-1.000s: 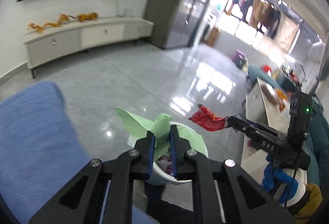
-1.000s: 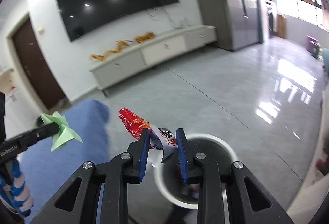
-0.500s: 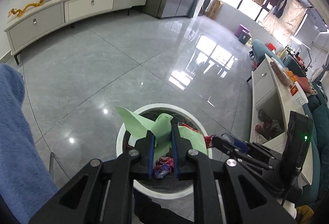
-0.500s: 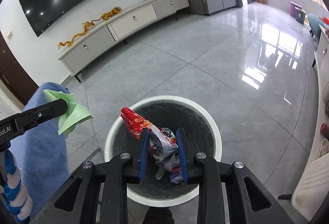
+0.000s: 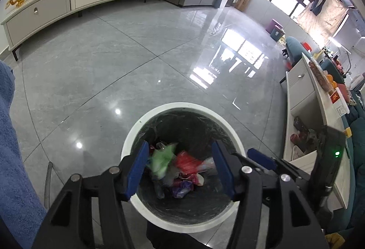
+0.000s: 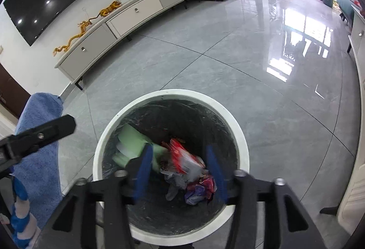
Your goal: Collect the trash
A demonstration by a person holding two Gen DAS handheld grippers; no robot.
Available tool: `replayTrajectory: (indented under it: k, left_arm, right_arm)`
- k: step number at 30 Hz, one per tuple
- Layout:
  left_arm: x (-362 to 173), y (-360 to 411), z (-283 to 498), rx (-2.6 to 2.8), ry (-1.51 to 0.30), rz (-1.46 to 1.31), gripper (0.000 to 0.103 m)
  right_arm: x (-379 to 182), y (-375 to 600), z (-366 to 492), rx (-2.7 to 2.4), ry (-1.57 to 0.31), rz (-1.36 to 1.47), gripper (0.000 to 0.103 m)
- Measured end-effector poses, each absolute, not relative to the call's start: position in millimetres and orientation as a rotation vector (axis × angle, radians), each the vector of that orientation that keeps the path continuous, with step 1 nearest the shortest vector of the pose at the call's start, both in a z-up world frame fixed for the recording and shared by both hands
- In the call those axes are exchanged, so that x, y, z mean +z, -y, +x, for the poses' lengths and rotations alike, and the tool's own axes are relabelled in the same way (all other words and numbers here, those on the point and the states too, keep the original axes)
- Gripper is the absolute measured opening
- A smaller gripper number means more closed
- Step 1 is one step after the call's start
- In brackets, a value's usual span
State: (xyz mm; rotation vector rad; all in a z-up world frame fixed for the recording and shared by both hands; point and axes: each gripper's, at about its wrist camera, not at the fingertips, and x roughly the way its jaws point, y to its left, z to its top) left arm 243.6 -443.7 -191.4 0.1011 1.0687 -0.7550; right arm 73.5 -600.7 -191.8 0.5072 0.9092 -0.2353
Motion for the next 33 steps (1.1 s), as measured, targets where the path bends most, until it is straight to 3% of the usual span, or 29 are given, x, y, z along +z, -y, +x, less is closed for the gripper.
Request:
replayTrajectory:
  k: [6,15,21,29,33]
  left_arm:
    - [-182,442,237,-0.734,-1.035,0.125,0.056]
    - [-120,398,197,-0.548,-0.843,0.151,0.056]
    - [-70,338,159,-0.408,-0.718,0.119,0.057]
    - [-22,242,103,-0.242,-0.591,0.097,0.066]
    - [-6,197,74,-0.176,-0.538,0.086,0.066]
  right_arm:
    - [-178,595,66,-0.248,-0.897,0.47,0.052]
    - [-120,554,48,-0.263,-0.808,0.381,0.066]
    - [-77,503,30,-0.252,-0.737,0.303,0.08]
    - [-27,428,3,-0.213,-0.64,0.209,0.096]
    - [-5,387,-13,-0.175,-0.596,0.156,0.101]
